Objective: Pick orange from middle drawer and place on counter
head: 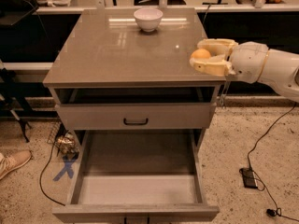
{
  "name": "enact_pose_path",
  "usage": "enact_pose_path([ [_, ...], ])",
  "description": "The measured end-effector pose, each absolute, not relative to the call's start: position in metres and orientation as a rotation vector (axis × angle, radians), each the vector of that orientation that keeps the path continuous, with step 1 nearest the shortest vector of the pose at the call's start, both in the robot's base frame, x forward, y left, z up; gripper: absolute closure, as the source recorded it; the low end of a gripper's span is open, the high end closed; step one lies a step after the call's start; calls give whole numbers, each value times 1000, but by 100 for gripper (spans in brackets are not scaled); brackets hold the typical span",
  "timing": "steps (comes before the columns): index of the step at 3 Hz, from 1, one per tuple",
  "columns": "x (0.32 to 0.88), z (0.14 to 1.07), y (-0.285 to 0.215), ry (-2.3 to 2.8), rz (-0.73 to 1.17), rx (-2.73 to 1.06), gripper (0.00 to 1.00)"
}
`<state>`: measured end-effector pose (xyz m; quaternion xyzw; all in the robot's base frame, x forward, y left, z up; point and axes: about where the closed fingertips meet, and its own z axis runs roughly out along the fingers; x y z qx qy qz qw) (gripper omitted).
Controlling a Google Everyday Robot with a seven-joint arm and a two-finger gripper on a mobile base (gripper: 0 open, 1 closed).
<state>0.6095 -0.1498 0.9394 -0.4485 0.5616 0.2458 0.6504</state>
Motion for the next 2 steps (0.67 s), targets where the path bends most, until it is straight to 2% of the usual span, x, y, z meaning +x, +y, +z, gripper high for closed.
enact_pose_path([
  [2,675,952,-105,1288,537,-995,100],
])
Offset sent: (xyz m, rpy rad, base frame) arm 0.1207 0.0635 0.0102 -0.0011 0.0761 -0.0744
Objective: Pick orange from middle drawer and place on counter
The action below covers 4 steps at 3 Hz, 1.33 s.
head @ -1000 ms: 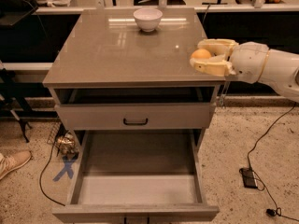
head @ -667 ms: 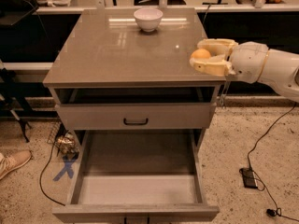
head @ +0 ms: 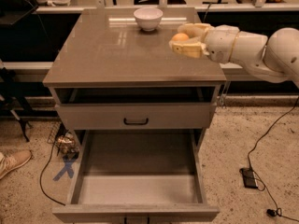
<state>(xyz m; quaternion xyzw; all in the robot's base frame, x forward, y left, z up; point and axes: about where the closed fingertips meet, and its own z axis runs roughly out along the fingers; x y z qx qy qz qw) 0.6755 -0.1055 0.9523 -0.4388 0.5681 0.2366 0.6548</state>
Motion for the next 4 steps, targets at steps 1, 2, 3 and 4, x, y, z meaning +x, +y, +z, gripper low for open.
enact_pose_path([
  [1,714,935,-88,1378,540,-983,100],
  [2,744,907,-70,1465,554,-981,100],
  [3,769,881,-56,1532,565,-958,100],
  [4,785,865,-48,1582,551,-951,82],
])
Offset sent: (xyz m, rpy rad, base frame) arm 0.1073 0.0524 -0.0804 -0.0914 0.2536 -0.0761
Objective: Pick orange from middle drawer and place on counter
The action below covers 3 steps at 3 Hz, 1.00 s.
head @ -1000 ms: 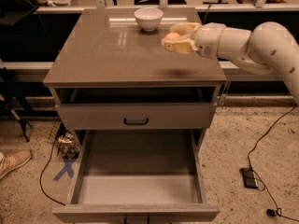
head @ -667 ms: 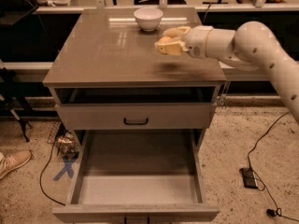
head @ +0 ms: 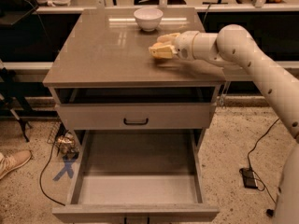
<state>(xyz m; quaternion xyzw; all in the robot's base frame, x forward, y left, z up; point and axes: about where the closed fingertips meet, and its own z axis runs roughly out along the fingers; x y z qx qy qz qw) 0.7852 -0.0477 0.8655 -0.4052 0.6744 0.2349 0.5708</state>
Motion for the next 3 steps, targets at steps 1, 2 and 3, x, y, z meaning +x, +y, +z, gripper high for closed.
enact_pose_path([
  [1,796,860,-44,1608,537,-940,58],
  [2,802,862,-45,1613,523,-923,34],
  [3,804,863,-49,1616,518,-902,4],
])
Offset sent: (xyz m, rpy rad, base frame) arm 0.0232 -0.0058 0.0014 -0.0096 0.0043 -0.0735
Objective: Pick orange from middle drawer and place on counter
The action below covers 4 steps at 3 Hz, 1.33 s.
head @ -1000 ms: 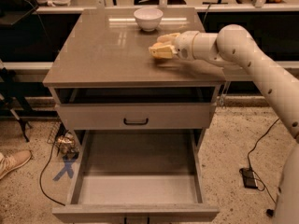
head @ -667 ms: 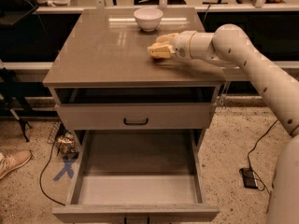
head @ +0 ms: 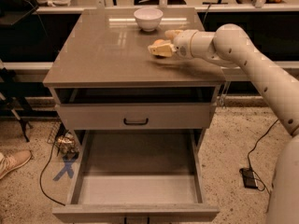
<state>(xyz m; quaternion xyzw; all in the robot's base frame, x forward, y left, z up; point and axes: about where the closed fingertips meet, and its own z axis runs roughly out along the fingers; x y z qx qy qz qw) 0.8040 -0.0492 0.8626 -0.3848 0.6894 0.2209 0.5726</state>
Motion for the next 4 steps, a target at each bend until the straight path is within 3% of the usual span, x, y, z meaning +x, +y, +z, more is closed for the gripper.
enact_pose_path([
  [2,803,867,-63,1611,521,-856,0],
  [4,766,903,-149,1541,458,-603,0],
])
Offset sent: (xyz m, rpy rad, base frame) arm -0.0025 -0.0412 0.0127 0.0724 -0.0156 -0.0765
